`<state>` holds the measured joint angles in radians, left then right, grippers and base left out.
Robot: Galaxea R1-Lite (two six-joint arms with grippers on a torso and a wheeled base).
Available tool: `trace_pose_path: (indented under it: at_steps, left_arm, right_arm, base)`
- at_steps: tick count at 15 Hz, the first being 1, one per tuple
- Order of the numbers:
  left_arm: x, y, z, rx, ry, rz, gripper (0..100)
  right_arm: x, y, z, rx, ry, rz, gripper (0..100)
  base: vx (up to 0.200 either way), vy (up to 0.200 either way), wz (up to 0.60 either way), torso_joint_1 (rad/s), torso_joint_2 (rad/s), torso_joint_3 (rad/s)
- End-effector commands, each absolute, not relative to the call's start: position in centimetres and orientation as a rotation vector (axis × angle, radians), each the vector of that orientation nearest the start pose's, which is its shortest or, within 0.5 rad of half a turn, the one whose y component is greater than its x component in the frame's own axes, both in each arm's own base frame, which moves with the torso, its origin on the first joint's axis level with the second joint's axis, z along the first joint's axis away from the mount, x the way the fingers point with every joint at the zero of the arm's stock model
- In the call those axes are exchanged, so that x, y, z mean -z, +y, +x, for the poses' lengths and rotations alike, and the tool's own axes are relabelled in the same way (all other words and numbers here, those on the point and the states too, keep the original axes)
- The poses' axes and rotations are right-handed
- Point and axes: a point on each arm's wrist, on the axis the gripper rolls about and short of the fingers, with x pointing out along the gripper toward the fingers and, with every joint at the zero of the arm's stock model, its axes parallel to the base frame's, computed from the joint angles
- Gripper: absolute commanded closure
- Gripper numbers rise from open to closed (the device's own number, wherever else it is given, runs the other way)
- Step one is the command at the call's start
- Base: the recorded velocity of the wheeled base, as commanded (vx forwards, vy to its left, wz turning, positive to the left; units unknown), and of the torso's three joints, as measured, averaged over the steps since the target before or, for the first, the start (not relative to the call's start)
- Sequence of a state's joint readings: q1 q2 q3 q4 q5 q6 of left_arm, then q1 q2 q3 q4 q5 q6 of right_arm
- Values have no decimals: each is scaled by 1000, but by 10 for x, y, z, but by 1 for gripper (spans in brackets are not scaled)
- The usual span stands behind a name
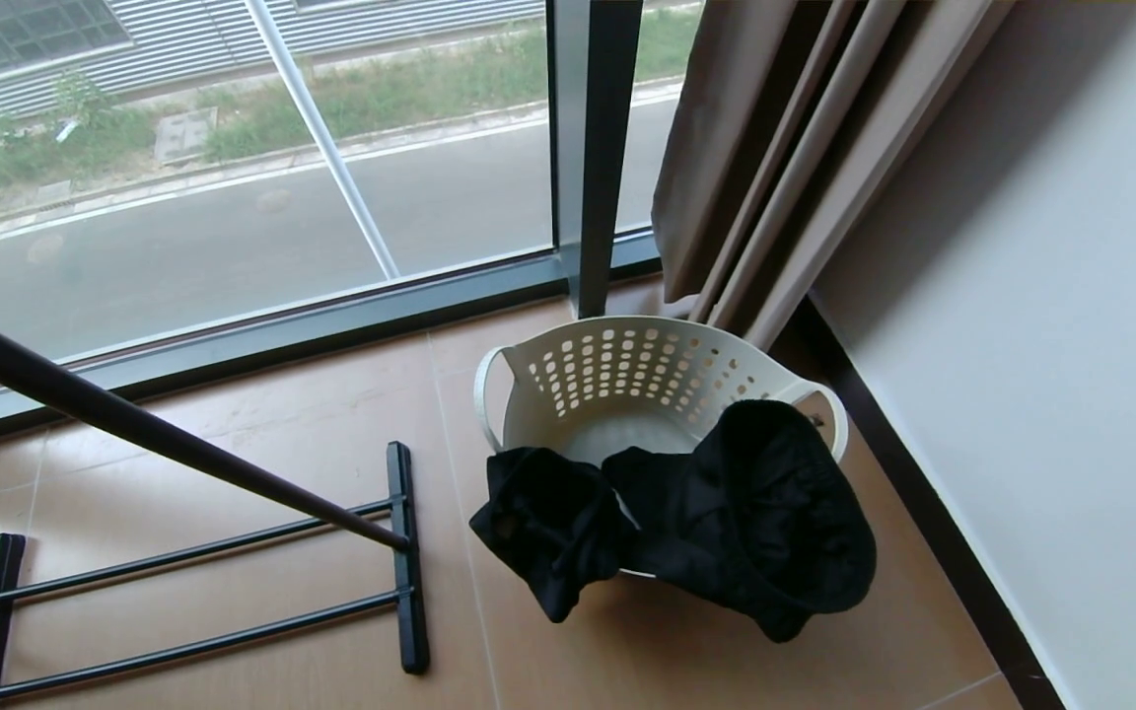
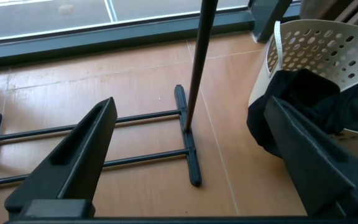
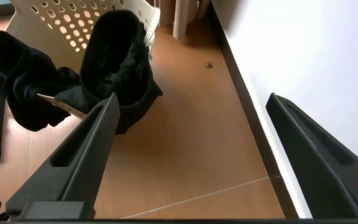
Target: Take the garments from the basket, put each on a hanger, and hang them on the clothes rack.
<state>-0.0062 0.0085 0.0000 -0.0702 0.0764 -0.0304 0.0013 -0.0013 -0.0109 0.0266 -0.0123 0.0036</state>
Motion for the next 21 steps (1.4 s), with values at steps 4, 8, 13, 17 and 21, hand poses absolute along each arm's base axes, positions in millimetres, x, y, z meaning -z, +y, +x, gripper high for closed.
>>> trace_pose_path:
  at_steps: [4,8,13,17,21]
  left_arm:
    - [-83,2,-23,-70,-65,-33,0]
    - [-83,2,-23,-71,-65,-33,0]
    - [-83,2,-23,-71,-65,-33,0]
    - [-83,2,-23,-71,-65,-33,0]
    - [-83,2,-23,-71,-65,-33,0]
  right_arm:
    - [-76,1,-24,-62,32,-45,0]
    - [-94,5,5,-333,279,-122,0]
    - [-141,24,59,-540,430,-182,0]
    - [-157,48,125,-662,480,-534,0]
    - [-149,70,188,-755,350,-910,0]
  base:
    - [0,0,0,0,-1,-159]
    - [0,0,0,0,0,0]
    - [0,0,0,0,0,0]
    - [0,0,0,0,0,0]
    - [0,0,0,0,0,0]
